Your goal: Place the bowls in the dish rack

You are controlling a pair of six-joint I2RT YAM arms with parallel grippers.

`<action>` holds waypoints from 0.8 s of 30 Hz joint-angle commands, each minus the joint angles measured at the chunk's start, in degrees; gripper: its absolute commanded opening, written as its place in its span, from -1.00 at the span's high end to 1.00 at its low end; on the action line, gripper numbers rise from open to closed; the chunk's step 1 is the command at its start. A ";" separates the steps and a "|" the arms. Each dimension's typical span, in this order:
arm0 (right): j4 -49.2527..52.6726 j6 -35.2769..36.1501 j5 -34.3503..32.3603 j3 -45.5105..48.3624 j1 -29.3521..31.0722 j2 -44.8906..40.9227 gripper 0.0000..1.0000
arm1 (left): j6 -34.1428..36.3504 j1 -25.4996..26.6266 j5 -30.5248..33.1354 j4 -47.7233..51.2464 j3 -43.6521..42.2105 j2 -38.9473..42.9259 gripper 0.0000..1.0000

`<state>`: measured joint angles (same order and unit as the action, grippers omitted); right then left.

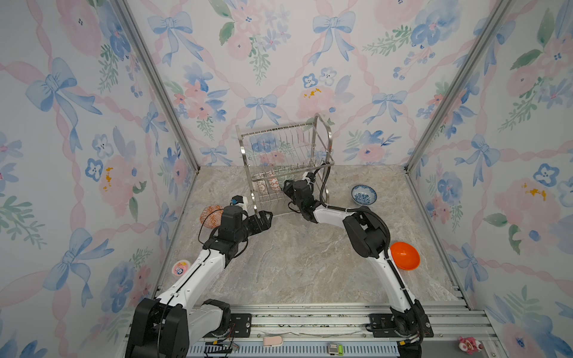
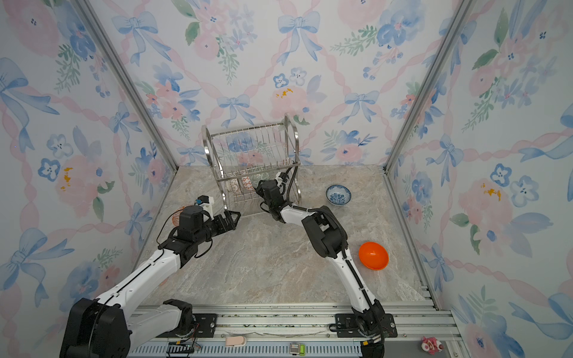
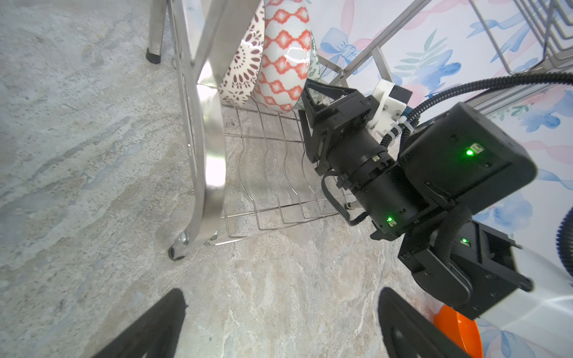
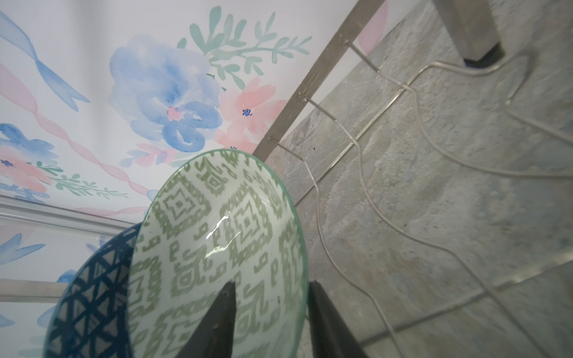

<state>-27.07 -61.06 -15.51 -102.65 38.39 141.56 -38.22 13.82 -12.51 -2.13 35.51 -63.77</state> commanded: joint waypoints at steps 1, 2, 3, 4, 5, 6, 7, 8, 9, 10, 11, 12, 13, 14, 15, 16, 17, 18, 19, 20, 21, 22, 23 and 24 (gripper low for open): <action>4.09 0.76 0.67 -0.53 -0.36 2.84 0.29 | -0.41 -0.34 -0.67 -1.04 -0.88 1.21 -0.96; 4.07 0.75 0.68 -0.43 -0.34 2.83 0.32 | -0.39 -0.35 -0.67 -1.08 -0.87 1.22 -0.96; 3.98 0.68 0.66 -0.20 -0.34 2.76 0.35 | -0.33 -0.34 -0.60 -1.04 -0.88 1.31 -0.96; 3.75 0.43 0.62 0.10 -0.34 2.71 0.39 | -0.34 -0.31 -0.58 -0.99 -0.96 1.32 -0.96; 3.56 0.09 0.52 0.33 -0.34 2.72 0.44 | -0.36 -0.34 -0.59 -0.99 -0.95 1.33 -0.96; 3.37 -0.38 0.41 0.62 -0.34 2.67 0.47 | -0.30 -0.35 -0.58 -0.97 -0.97 1.31 -0.96; 3.00 -0.87 0.32 0.91 -0.31 2.66 0.48 | -0.35 -0.35 -0.58 -1.02 -0.87 1.33 -0.96; 2.49 -1.44 0.25 1.19 -0.33 2.72 0.49 | -0.31 -0.36 -0.63 -1.02 -0.89 1.30 -0.96; 2.36 -1.88 0.09 1.22 -0.34 2.75 0.49 | -0.33 -0.37 -0.58 -1.09 -0.92 1.36 -0.96; 2.24 -2.34 -0.09 1.23 -0.25 2.85 0.50 | -0.32 -0.37 -0.66 -1.00 -0.94 1.32 -0.96; 2.12 -2.65 -0.22 1.21 -0.16 3.00 0.51 | -0.40 -0.31 -0.65 -1.04 -0.97 1.30 -0.96; 1.98 -2.79 -0.35 1.13 -0.14 3.07 0.51 | -0.36 -0.38 -0.67 -1.02 -0.96 1.34 -0.96; 1.90 -3.09 -0.54 0.92 -0.01 3.24 0.51 | -0.38 -0.36 -0.67 -0.99 -1.00 1.35 -0.96; 1.85 -3.38 -0.61 0.66 0.06 3.42 0.52 | -0.35 -0.32 -0.67 -1.01 -1.04 1.37 -0.96; 1.61 -3.67 -0.66 0.53 0.10 3.62 0.53 | -0.41 -0.33 -0.67 -1.02 -0.99 1.37 -0.96; 1.46 -3.95 -0.72 0.48 0.16 3.88 0.54 | -0.29 -0.34 -0.59 -1.08 -1.00 1.37 -0.96; 1.23 -4.36 -0.84 0.41 0.28 4.03 0.57 | -0.36 -0.29 -0.58 -1.08 -1.05 1.37 -0.96; 0.95 -4.67 -0.84 0.31 0.32 4.23 0.59 | -0.37 -0.36 -0.65 -1.02 -1.05 1.42 -0.96; 0.86 -4.85 -0.88 0.33 0.41 4.40 0.62 | -0.39 -0.36 -0.67 -1.00 -0.99 1.37 -0.96; 0.64 -4.94 -1.01 0.27 0.53 4.43 0.65 | -0.40 -0.32 -0.67 -1.07 -1.03 1.32 -0.96; 0.55 -4.94 -1.21 0.43 0.62 4.42 0.68 | -0.37 -0.31 -0.76 -1.01 -1.03 1.36 -0.96; 0.51 -4.98 -1.45 0.57 0.71 4.34 0.71 | -0.42 -0.37 -0.76 -1.05 -1.03 1.42 -0.96; 0.33 -5.11 -1.78 0.90 0.76 4.10 0.72 | -0.34 -0.30 -0.67 -1.08 -1.04 1.37 -0.96; 0.00 -5.17 -1.91 1.11 0.81 4.03 0.73 | -0.43 -0.28 -0.67 -0.99 -1.00 1.43 -0.96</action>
<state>-26.96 -66.50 -17.67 -102.63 38.79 141.88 -38.22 13.82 -12.51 -2.22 35.44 -63.53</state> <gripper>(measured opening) 0.142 0.979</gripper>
